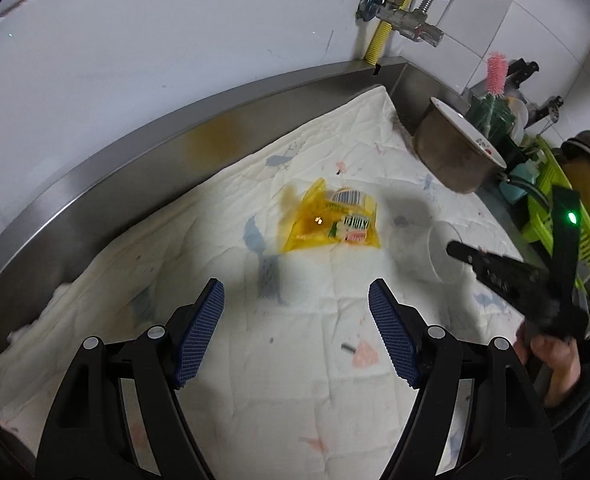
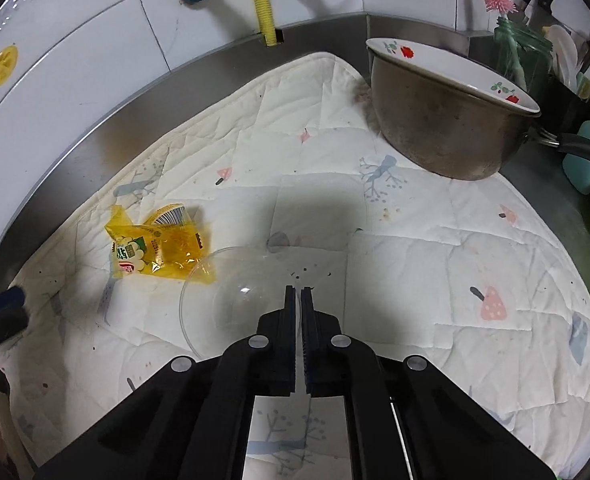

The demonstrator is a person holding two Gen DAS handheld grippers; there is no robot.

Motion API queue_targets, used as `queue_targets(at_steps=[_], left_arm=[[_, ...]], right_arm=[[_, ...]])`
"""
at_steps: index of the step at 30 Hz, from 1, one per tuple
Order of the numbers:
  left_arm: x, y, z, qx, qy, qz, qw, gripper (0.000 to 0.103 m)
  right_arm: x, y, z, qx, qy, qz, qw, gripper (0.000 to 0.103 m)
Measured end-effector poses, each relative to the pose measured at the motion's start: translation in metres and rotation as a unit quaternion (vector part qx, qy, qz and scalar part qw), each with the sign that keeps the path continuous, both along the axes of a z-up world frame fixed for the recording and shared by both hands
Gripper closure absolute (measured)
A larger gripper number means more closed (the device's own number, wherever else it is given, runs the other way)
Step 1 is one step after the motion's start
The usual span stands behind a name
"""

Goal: Collect trash
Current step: 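Grasp the clear plastic cup with the right tool while the left grasps the yellow wrapper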

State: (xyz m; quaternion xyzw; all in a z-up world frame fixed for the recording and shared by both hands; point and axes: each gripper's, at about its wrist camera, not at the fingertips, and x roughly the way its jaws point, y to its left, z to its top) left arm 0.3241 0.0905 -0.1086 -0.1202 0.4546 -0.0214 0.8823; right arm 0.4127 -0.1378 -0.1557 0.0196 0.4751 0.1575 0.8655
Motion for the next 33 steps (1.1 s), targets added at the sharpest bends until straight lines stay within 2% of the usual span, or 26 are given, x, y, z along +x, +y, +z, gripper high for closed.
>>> queue_targets(at_steps=[5,10,13,16,19,25,29,33], left_arm=[[0.024,-0.003,-0.009,-0.001,-0.005,-0.009,0.9999,0.028],[0.056,-0.007,-0.019,-0.019,0.01,-0.008,0.9997,0.028],[0.071,-0.007,-0.019,-0.028,0.011,0.003,0.9995,0.028],[0.092,-0.007,-0.024,-0.044,0.028,0.018,0.9985,0.03],[0.104,-0.008,-0.032,-0.035,0.04,0.029,0.9982,0.032],[0.116,-0.012,-0.04,-0.031,0.054,0.029,0.9976,0.048],[0.117,-0.01,-0.045,-0.046,0.067,0.027,0.9963,0.083],[0.113,-0.008,-0.046,-0.055,0.057,0.028,0.9965,0.085]], right_arm=[[-0.016,-0.006,0.012,0.007,-0.019,0.006,1.0,0.101],[-0.04,-0.014,0.029,0.014,-0.042,0.019,0.999,0.1],[-0.055,-0.021,0.034,0.022,-0.049,0.023,0.998,0.1],[-0.069,-0.028,0.039,0.027,-0.054,0.025,0.998,0.1],[-0.079,-0.034,0.042,0.028,-0.057,0.025,0.998,0.1],[-0.09,-0.051,0.043,0.039,-0.057,0.012,0.998,0.1],[-0.099,-0.062,0.043,0.045,-0.057,0.003,0.997,0.1],[-0.11,-0.075,0.041,0.051,-0.055,-0.011,0.997,0.1]])
